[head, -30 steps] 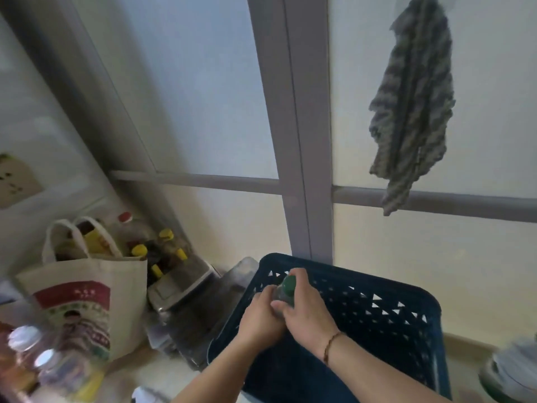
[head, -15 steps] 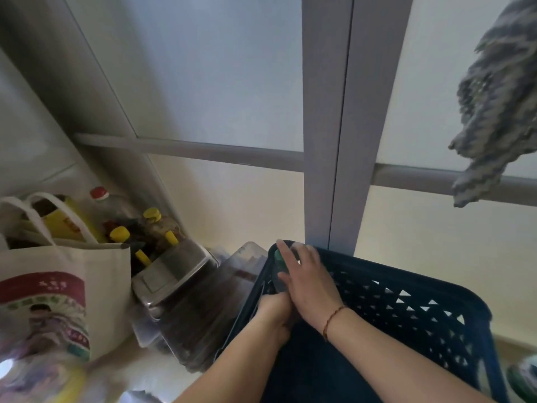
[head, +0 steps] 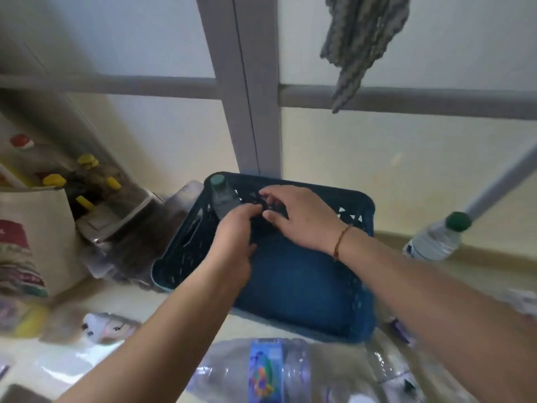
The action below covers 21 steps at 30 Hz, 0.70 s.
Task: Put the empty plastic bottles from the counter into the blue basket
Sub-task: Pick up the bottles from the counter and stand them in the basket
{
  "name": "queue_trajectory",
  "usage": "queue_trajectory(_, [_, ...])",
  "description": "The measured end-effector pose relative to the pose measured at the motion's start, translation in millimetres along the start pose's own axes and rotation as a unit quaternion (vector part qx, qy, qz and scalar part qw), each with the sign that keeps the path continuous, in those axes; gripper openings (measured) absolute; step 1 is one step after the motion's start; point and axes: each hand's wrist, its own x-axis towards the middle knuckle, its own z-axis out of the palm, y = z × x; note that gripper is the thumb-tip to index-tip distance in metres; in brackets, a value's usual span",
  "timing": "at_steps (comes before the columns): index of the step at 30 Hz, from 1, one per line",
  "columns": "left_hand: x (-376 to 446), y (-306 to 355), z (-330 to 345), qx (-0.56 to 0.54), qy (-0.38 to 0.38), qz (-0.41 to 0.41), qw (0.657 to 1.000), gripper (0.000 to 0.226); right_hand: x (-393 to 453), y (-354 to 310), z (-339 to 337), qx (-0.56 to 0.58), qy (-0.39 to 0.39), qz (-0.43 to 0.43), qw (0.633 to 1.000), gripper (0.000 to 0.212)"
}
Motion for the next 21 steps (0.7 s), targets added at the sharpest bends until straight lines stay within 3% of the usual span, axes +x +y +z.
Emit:
queue_trajectory(2, [-46.7, -5.4, 6.6, 0.044, -0.046, 0.149, 0.987, 0.017, -44.4, 0.8, -28.5, 0.023, 0.030, -0.028, 0.999, 0.035])
queue_trajectory(4, [-87.4, -26.0, 6.0, 0.126, -0.094, 0.291, 0.944, 0.017, -94.6, -0.2, -51.4, 0.048, 0.059, -0.042, 0.996, 0.029])
queue_trajectory(6, [-120.2, -57.0, 2.0, 0.219, -0.106, 0.370, 0.896, 0.021, -146.1, 2.0, -62.6, 0.065, 0.077, -0.043, 0.994, 0.024])
queue_trajectory(8, [-146.7, -92.8, -4.5, 0.290, -0.110, 0.404, 0.860, 0.024, -194.3, 7.8, -61.2, 0.076, 0.079, -0.038, 0.993, 0.022])
queue_trajectory(11, [-178.3, -147.9, -13.4, 0.324, -0.098, 0.410, 0.847, 0.032, -255.2, 23.2, -46.5, 0.072, 0.061, -0.022, 0.995, 0.024])
queue_trajectory(16, [-221.5, -195.0, -0.7, 0.305, 0.003, 0.519, 0.799, 0.047, -302.6, 56.9, -28.1, 0.041, 0.043, 0.043, 0.997, 0.025])
queue_trajectory(19, [-229.7, -181.3, 42.3, 0.305, -0.038, 0.596, 0.741, 0.041, -295.3, 78.9, -48.9, 0.016, 0.075, 0.102, 0.992, 0.023])
queue_trajectory(21, [-220.6, -165.4, 79.2, 0.319, -0.087, 0.569, 0.753, 0.040, -283.2, 99.0, -66.7, 0.003, 0.095, 0.151, 0.984, 0.023])
